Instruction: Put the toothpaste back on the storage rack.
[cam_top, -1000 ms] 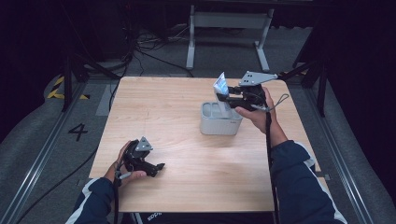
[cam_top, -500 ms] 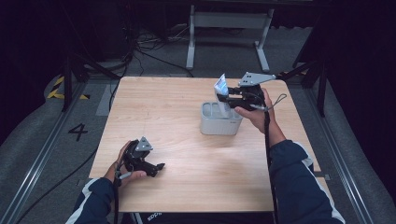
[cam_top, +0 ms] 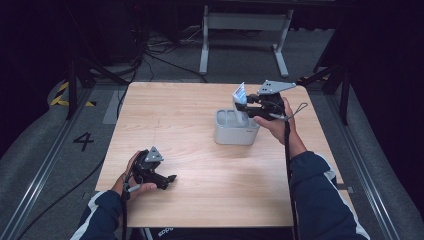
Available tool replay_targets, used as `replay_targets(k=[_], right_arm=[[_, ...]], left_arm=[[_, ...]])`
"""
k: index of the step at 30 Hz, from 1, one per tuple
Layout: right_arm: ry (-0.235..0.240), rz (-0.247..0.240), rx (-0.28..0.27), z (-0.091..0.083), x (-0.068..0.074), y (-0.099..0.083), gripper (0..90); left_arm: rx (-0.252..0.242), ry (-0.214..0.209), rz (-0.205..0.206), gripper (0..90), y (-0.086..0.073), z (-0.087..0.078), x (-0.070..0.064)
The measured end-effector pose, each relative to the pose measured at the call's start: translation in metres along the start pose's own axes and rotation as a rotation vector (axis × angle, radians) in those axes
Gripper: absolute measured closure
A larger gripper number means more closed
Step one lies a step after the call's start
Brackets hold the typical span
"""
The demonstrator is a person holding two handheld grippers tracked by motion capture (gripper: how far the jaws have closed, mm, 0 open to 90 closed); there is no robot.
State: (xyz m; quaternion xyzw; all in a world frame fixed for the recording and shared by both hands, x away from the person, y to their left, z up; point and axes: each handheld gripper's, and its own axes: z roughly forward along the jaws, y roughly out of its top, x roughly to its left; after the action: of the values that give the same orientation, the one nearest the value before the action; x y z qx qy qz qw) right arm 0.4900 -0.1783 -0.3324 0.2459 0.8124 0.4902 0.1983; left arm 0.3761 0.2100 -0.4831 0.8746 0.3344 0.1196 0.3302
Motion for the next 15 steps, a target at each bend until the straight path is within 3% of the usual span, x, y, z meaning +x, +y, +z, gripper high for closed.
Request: replay_targets(k=[15], right_arm=[[0.018,0.009,0.037,0.003,-0.002,-0.021,59.6]], left_arm=[[0.0,-0.001,0.002,0.3,0.0,0.0,0.0]])
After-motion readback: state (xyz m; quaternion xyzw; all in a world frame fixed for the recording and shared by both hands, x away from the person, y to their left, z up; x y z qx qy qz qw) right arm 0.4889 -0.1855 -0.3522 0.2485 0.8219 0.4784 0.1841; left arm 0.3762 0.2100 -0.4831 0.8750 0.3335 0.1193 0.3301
